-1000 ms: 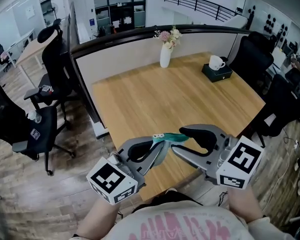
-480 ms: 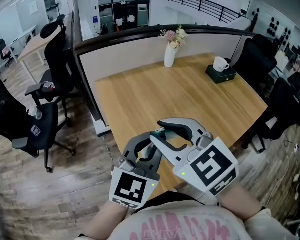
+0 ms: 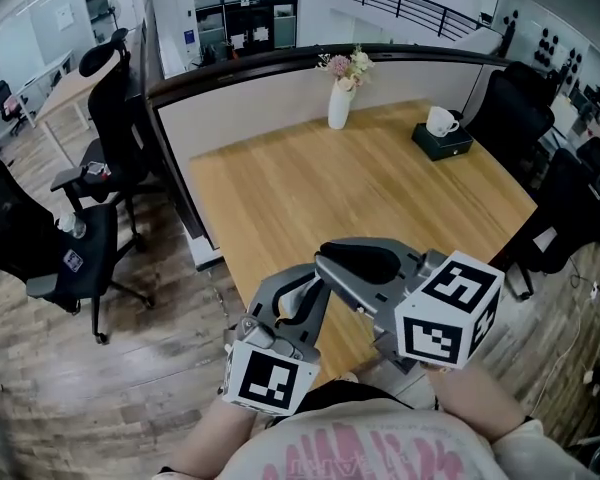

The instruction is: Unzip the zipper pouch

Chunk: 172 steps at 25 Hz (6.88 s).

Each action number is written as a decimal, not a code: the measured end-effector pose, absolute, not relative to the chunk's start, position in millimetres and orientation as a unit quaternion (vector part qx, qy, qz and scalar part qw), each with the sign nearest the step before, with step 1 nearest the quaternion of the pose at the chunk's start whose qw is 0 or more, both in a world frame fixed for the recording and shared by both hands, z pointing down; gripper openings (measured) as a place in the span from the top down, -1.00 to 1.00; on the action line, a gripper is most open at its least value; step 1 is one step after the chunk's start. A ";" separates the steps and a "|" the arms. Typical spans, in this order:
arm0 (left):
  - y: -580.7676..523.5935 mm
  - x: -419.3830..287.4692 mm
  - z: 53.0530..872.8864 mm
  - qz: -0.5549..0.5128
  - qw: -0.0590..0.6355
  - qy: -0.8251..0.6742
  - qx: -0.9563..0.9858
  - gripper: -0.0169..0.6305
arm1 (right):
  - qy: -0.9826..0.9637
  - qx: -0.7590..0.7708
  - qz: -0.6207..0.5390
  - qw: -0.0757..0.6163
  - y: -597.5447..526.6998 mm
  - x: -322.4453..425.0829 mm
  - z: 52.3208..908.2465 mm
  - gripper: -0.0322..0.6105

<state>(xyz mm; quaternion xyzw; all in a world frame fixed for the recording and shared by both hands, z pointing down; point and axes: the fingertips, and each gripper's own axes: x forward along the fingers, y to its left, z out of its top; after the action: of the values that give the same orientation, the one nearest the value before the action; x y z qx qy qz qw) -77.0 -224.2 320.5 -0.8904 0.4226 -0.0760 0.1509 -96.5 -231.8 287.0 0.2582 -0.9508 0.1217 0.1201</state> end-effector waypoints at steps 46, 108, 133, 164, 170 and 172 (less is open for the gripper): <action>-263.0 28.0 304.9 0.021 -0.009 0.485 -0.874 0.92 | -0.947 0.271 0.173 0.027 -292.6 57.4 292.9 0.90; -285.2 183.4 308.4 0.036 -0.023 0.514 -0.856 0.92 | -0.916 0.314 0.248 -0.020 -367.6 284.0 337.7 0.90; -288.5 172.6 313.7 0.055 -0.047 0.505 -0.860 0.92 | -0.905 0.352 0.238 0.007 -373.4 293.3 355.0 0.90; -238.6 7.3 311.6 0.084 -0.076 0.559 -0.821 0.92 | -0.846 0.493 0.202 -0.021 -331.0 227.3 353.3 0.90; -219.7 -3.9 319.4 0.086 -0.084 0.552 -0.825 0.92 | -0.831 0.518 0.203 -0.011 -305.0 233.2 365.3 0.91; -214.6 -4.8 320.1 0.091 -0.086 0.548 -0.827 0.92 | -0.830 0.519 0.204 -0.004 -298.1 232.0 369.3 0.91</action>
<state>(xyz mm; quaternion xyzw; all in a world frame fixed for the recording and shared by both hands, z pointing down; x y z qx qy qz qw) -4.8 -214.6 320.1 -0.8272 0.5479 0.0907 -0.0859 232.0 -298.1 369.3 0.5189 -0.8300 0.2044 -0.0039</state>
